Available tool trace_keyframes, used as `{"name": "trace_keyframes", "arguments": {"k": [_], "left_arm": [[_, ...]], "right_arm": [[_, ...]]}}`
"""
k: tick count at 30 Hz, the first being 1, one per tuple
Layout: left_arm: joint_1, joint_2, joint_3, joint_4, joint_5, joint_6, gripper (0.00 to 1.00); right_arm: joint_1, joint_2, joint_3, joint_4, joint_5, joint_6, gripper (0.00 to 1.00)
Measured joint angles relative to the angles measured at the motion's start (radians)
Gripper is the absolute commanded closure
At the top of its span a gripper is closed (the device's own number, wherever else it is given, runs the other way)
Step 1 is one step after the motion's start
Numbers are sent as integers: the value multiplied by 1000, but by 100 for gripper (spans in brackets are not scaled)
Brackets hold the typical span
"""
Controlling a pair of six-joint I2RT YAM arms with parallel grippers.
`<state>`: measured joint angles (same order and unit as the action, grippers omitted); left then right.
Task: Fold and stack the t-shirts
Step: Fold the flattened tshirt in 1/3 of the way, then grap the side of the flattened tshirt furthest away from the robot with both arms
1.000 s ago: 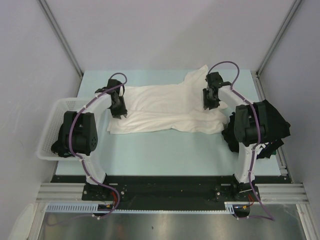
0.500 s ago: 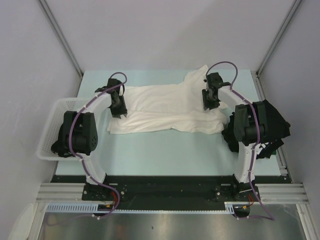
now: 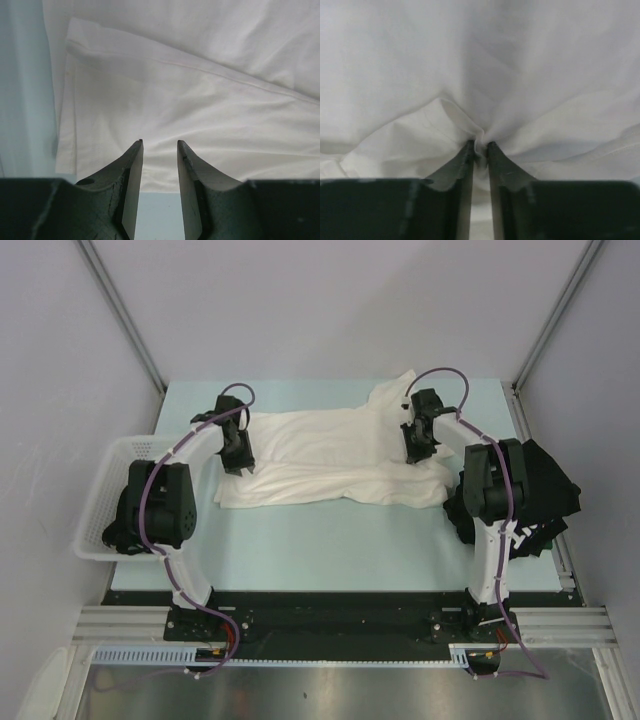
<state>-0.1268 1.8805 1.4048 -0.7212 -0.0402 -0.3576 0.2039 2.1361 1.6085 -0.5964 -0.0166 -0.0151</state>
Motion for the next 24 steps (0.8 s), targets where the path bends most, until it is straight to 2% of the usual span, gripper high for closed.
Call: {"name": "trace_keyframes", "arguments": {"k": [1,24], "left_arm": [[0,0,1,0,0,0,61],[0,11,11,0,3,0,61]], "right_arm": [[-1,3,5,-2,-6,-1,100],[-52,60,192,-99,-8,-4,100]]}}
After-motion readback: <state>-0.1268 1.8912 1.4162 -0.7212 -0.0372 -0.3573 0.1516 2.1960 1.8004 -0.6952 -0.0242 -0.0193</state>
